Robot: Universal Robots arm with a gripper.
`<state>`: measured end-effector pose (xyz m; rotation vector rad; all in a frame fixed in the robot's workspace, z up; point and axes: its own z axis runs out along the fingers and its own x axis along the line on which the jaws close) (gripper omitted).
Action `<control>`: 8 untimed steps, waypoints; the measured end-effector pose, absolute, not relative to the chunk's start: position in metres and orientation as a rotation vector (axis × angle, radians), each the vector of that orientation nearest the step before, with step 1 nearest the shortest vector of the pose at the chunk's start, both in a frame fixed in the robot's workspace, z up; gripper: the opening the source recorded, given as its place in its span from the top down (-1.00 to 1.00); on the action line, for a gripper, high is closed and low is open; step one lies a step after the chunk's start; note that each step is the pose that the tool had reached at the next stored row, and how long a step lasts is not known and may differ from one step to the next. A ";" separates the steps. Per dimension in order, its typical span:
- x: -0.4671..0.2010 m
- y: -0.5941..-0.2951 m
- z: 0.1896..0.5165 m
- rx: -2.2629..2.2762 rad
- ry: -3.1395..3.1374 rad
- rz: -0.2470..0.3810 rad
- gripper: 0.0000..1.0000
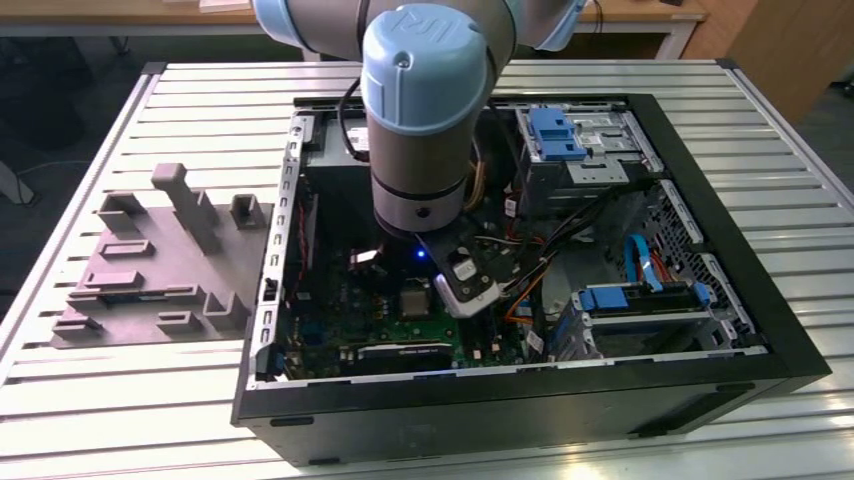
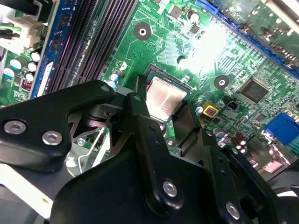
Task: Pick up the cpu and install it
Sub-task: 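Place the cpu into insertion slot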
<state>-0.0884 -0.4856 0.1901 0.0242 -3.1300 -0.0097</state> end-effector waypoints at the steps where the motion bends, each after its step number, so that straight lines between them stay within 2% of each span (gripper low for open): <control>1: -0.088 -0.485 0.190 0.024 -3.130 -0.010 0.06; 8: -0.089 -0.485 0.186 0.020 -3.129 -0.008 0.06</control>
